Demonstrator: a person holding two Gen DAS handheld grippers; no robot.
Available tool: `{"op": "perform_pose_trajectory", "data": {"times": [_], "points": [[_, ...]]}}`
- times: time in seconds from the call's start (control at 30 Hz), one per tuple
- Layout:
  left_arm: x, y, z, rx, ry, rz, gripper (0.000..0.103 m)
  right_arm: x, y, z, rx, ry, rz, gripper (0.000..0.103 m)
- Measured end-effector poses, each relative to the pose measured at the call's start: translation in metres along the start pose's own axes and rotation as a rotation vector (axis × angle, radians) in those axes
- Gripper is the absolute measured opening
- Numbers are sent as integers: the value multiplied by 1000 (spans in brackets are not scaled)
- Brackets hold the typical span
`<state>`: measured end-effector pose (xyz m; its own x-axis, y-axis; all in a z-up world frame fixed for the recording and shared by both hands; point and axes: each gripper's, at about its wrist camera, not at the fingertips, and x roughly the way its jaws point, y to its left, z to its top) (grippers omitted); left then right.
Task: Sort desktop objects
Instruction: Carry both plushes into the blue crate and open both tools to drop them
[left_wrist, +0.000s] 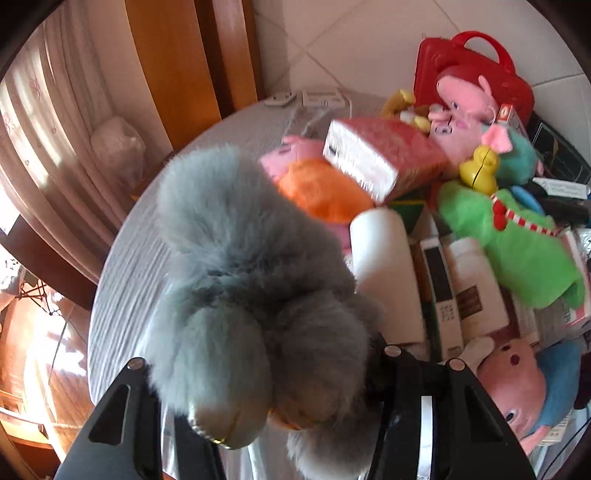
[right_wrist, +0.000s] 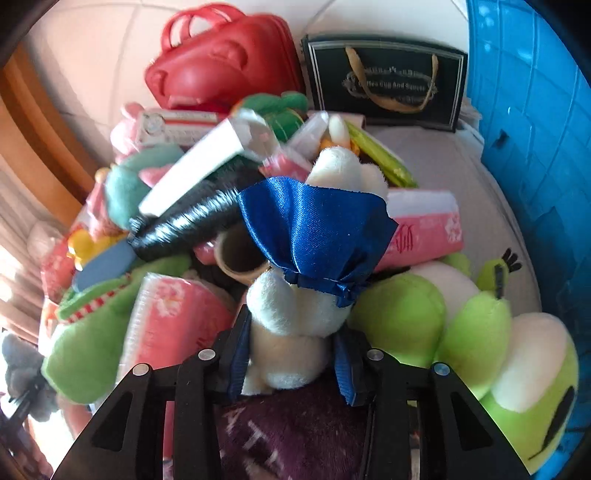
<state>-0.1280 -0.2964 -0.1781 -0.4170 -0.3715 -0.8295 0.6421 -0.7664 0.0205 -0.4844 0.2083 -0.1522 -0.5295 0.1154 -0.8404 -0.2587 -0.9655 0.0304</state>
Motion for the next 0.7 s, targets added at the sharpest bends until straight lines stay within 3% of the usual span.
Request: {"op": "perform_pose_trajectory", "data": {"times": [0.17,0.27,0.37,0.43,0.6,0.7], "points": [[-39,17,38,31,-128,-46,47,-68,12,0,-30,-124,32,38],[-73,-16,56,107,-196,-92,47,-121,19,-1,-43,-202,32,38],[-119,-46,68,186,-267,-208,44,-182,14,-3,-28,-279,16,38],[-153,-73,77,231,-312,-289,35,-227,5,-8,-22,-333,-21,38],[-233,-165,80,321,-391,-473,34,-331,-37,-25,-22,-447,-114,39],[-274,-237,77,372,-421,-585,33,-373,-85,-33,-19,-472,-216,39]]}}
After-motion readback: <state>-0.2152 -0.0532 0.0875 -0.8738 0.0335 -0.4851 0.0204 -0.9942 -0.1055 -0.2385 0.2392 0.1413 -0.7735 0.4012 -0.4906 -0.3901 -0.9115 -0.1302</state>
